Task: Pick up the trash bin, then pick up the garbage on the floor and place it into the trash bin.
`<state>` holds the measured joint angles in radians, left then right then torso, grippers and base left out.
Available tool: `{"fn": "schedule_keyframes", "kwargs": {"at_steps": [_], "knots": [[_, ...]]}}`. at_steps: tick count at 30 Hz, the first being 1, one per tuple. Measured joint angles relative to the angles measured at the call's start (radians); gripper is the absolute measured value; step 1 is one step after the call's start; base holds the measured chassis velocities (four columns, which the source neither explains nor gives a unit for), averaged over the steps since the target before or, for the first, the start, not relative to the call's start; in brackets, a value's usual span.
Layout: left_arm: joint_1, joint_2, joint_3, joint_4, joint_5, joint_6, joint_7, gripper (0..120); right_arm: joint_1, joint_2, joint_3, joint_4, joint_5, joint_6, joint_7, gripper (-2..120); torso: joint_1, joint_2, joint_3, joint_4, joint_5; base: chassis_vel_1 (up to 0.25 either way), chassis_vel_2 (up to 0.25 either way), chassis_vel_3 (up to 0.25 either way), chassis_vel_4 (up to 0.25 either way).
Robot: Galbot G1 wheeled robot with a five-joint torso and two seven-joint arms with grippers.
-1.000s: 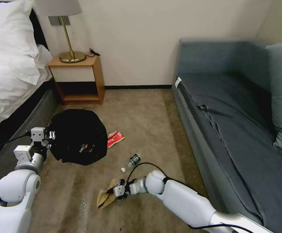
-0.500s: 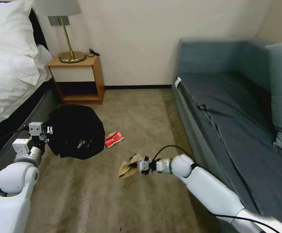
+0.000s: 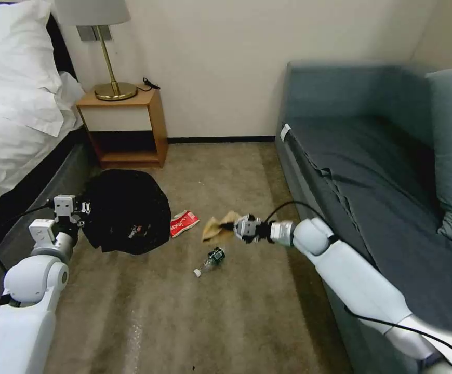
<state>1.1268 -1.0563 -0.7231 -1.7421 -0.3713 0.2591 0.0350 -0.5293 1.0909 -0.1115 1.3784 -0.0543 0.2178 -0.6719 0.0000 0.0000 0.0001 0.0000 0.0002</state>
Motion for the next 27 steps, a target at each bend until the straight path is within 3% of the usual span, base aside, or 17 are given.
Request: {"fn": "schedule_keyframes", "kwargs": {"at_steps": [10, 11, 15, 17, 27], "knots": [[-0.005, -0.002, 0.019, 0.013, -0.004, -0.012, 0.016, 4, 0.166, -0.015, -0.117, 0.077, 0.125, -0.069, 0.026, 0, 0.0, 0.0, 0.0, -0.0002, 0.0, 0.0, 0.0, 0.0, 0.0], [-0.006, -0.01, 0.024, 0.013, -0.002, -0.012, 0.016, 4, 0.231, 0.012, -0.156, 0.065, 0.142, -0.077, 0.03, 0, 0.0, 0.0, 0.0, -0.0002, -0.0009, 0.0, 0.0, 0.0, 0.0], [-0.006, -0.015, 0.029, 0.009, 0.0, -0.013, 0.016, 4, 0.289, 0.06, -0.202, 0.04, 0.163, -0.084, 0.033, 0, 0.0, 0.0, 0.0, -0.0002, -0.0003, 0.0, 0.0, 0.0, 0.0], [-0.005, -0.018, 0.03, -0.004, 0.001, -0.01, 0.014, 4, 0.351, 0.136, -0.249, 0.003, 0.176, -0.088, 0.038, 0, 0.0, 0.0, 0.0, 0.0003, -0.0006, 0.0, 0.0, 0.0, 0.0], [-0.008, -0.022, 0.028, -0.027, 0.0, -0.001, 0.004, 4, 0.384, 0.257, -0.338, -0.06, 0.176, -0.105, 0.053, 0, 0.0, 0.0, 0.0, 0.0, -0.0004, 0.0, 0.0, 0.0, 0.0]]}}
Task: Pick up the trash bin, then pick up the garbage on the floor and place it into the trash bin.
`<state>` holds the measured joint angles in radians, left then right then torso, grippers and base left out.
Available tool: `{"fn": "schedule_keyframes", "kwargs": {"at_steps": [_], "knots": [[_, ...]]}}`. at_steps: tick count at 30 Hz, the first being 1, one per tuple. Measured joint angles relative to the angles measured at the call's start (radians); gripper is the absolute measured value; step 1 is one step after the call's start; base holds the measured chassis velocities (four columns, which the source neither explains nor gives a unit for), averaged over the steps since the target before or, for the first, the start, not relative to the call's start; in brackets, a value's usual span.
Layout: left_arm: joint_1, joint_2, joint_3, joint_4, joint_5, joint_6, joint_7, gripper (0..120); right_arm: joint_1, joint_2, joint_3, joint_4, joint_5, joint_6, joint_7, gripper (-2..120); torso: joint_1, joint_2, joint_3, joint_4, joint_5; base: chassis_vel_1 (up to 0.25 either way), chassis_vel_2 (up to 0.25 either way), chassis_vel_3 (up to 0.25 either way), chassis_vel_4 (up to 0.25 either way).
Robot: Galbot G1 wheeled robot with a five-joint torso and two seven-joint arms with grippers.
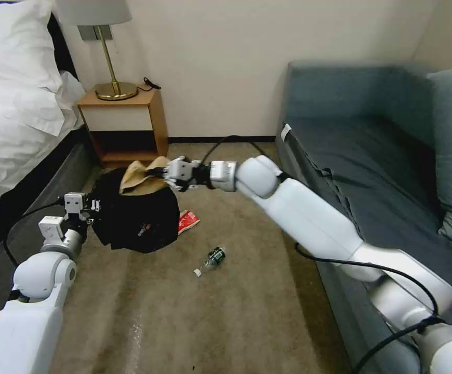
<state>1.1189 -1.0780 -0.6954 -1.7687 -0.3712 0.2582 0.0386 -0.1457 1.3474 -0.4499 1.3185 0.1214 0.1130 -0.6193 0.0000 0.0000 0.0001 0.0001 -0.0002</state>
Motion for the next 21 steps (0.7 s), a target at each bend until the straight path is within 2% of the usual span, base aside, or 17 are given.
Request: {"fn": "schedule_keyframes", "kwargs": {"at_steps": [7, 12, 14, 15, 18, 19, 21], "knots": [[0.0, -0.005, -0.001, -0.003, 0.002, 0.0, -0.001, 4, -0.026, 0.062, -0.06, -0.086, -0.001, 0.017, 0.028, 0, 0.0, 0.0, 0.0, -0.0002, 0.0, 0.0, 0.0, 0.0, 0.0], [-0.002, -0.009, 0.003, 0.0, 0.003, 0.0, -0.001, 4, -0.036, 0.096, -0.094, -0.149, 0.012, 0.031, 0.125, 0, 0.0, 0.0, 0.0, 0.0, 0.0, 0.0, 0.0, 0.0, 0.0], [-0.006, -0.011, 0.009, 0.002, 0.004, 0.0, -0.001, 4, -0.039, 0.105, -0.101, -0.164, 0.011, 0.033, 0.163, 10, 0.0, 0.0, 0.0, -0.0001, 0.0001, 0.0, 0.0, 0.0, 0.0], [-0.006, -0.011, 0.009, 0.002, 0.004, 0.0, -0.001, 4, -0.039, 0.105, -0.101, -0.164, 0.011, 0.033, 0.163, 10, 0.0, 0.0, 0.0, -0.0001, 0.0001, 0.0, 0.0, 0.0, 0.0], [-0.007, -0.012, 0.01, 0.007, 0.005, 0.0, 0.0, 4, -0.042, 0.108, -0.107, -0.164, 0.009, 0.034, 0.18, 25, 0.0, 0.0, 0.0, -0.0002, 0.0001, 0.0, 0.0, 0.0, 0.0], [-0.007, -0.012, 0.01, 0.007, 0.005, 0.0, 0.0, 4, -0.042, 0.108, -0.107, -0.164, 0.009, 0.034, 0.18, 25, 0.0, 0.0, 0.0, -0.0002, 0.0001, 0.0, 0.0, 0.0, 0.0], [-0.007, -0.012, 0.009, 0.01, 0.005, 0.0, 0.0, 4, -0.045, 0.104, -0.11, -0.155, 0.007, 0.033, 0.185, 36, 0.0, 0.0, 0.0, -0.0001, 0.0001, 0.0, 0.0, 0.0, 0.0]]}}
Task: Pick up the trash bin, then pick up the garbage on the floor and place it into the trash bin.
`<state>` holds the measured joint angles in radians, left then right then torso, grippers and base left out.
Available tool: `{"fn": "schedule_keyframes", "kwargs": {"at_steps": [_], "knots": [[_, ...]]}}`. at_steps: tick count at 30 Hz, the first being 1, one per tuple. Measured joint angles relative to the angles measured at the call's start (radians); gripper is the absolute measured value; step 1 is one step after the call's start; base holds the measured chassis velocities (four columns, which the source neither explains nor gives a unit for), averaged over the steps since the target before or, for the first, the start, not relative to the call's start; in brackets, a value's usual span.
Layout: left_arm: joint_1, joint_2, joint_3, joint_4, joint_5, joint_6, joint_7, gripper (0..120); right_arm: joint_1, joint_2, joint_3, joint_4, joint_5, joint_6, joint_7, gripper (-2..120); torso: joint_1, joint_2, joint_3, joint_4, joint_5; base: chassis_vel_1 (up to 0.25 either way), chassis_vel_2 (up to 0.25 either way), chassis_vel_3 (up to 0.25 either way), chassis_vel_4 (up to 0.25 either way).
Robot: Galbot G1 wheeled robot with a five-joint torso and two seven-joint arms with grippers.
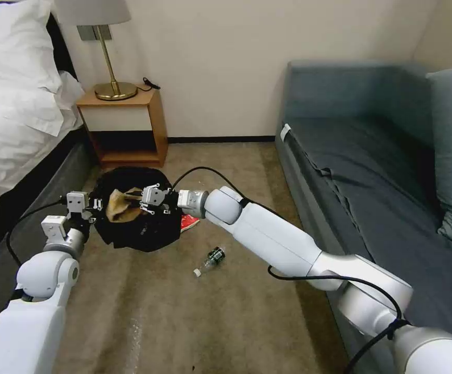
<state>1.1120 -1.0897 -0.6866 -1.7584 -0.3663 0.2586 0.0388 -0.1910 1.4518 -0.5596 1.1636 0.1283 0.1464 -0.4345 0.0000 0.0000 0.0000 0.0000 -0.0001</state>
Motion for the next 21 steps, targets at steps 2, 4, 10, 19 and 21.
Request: {"fn": "schedule_keyframes", "kwargs": {"at_steps": [2, 4, 10, 19, 21], "knots": [[0.001, 0.001, -0.002, 0.0, 0.0, 0.0, 0.0, 4, -0.002, -0.002, 0.0, 0.003, -0.001, 0.0, 0.001, 39, 0.0, 0.0, 0.0, 0.0, 0.0, 0.0, 0.0, 0.0, 0.0], [0.002, 0.002, -0.005, 0.001, -0.001, 0.0, 0.0, 4, -0.005, -0.006, 0.0, 0.008, -0.001, 0.0, 0.005, 45, 0.0, 0.0, 0.0, 0.0, 0.0001, 0.0, 0.0, 0.0, 0.0], [0.007, 0.007, -0.035, -0.001, -0.023, -0.001, -0.001, 4, -0.04, -0.026, 0.028, 0.081, 0.171, -0.066, 0.167, 71, 0.0, 0.0, 0.0, -0.0001, 0.0001, 0.0, 0.0, 0.0, 0.0], [0.004, 0.02, -0.11, 0.035, -0.069, -0.014, -0.003, 4, -0.147, -0.05, 0.115, 0.218, 0.693, -0.246, 0.559, 99, 0.0, 0.0, 0.0, 0.0001, 0.0003, 0.0, 0.0, 0.0, 0.0], [0.006, 0.022, -0.123, 0.042, -0.071, -0.016, -0.003, 4, -0.18, -0.06, 0.132, 0.231, 0.727, -0.263, 0.594, 99, 0.0, 0.0, 0.0, 0.0002, 0.0001, 0.0, 0.0, 0.0, 0.0]]}}
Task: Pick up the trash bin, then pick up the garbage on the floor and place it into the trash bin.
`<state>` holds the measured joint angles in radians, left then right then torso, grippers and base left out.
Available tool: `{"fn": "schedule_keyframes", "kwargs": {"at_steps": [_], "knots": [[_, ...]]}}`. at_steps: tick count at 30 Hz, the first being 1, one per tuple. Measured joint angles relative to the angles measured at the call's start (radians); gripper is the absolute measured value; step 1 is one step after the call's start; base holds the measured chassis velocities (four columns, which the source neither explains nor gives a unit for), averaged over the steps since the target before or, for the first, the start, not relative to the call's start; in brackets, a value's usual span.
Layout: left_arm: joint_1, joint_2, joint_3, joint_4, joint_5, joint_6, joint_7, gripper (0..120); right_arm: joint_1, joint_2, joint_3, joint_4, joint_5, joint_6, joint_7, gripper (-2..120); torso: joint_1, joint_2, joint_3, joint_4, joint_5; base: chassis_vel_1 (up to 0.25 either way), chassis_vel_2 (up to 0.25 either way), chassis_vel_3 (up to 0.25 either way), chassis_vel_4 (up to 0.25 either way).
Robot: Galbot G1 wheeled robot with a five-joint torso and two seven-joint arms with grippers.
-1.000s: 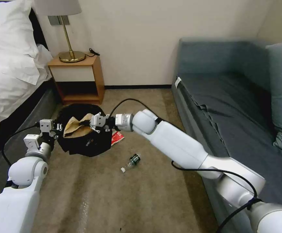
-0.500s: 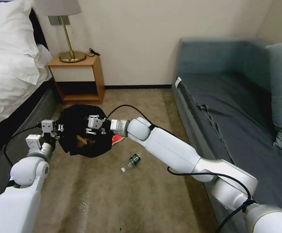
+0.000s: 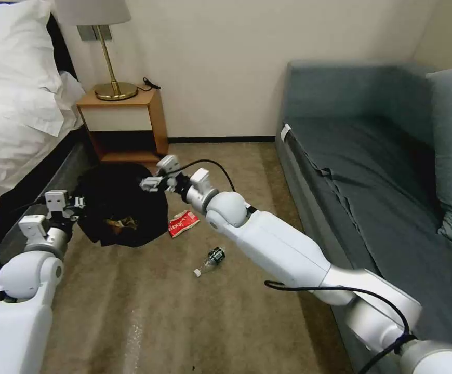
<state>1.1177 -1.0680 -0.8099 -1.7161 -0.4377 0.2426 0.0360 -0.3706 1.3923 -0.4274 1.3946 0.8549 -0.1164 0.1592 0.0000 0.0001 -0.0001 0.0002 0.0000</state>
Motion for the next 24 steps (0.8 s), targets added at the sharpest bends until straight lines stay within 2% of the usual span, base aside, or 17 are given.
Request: {"fn": "schedule_keyframes", "kwargs": {"at_steps": [7, 12, 17, 24], "knots": [[0.003, 0.013, -0.06, 0.039, -0.003, -0.015, 0.004, 4, -0.158, -0.051, 0.087, 0.014, 0.027, -0.066, 0.08, 100, 0.0, 0.0, 0.0, -0.0003, 0.0001, 0.0, 0.0, 0.0, 0.0], [0.007, 0.03, -0.097, 0.074, -0.012, -0.027, 0.01, 4, -0.258, -0.096, 0.139, -0.001, -0.058, -0.07, 0.048, 100, 0.0, 0.0, 0.0, -0.0004, 0.0002, 0.0, 0.0, 0.0, 0.0], [0.02, 0.054, -0.127, 0.104, -0.026, -0.037, 0.019, 4, -0.33, -0.107, 0.202, -0.018, -0.111, -0.061, 0.016, 100, 0.0, 0.0, 0.0, -0.0003, 0.0001, 0.0, 0.0, 0.0, 0.0], [0.038, 0.071, -0.164, 0.122, -0.045, -0.042, 0.019, 4, -0.387, -0.098, 0.272, -0.032, -0.094, -0.051, -0.009, 100, 0.0, 0.0, 0.0, 0.0, 0.0, 0.0, 0.0, 0.0, 0.0]]}}
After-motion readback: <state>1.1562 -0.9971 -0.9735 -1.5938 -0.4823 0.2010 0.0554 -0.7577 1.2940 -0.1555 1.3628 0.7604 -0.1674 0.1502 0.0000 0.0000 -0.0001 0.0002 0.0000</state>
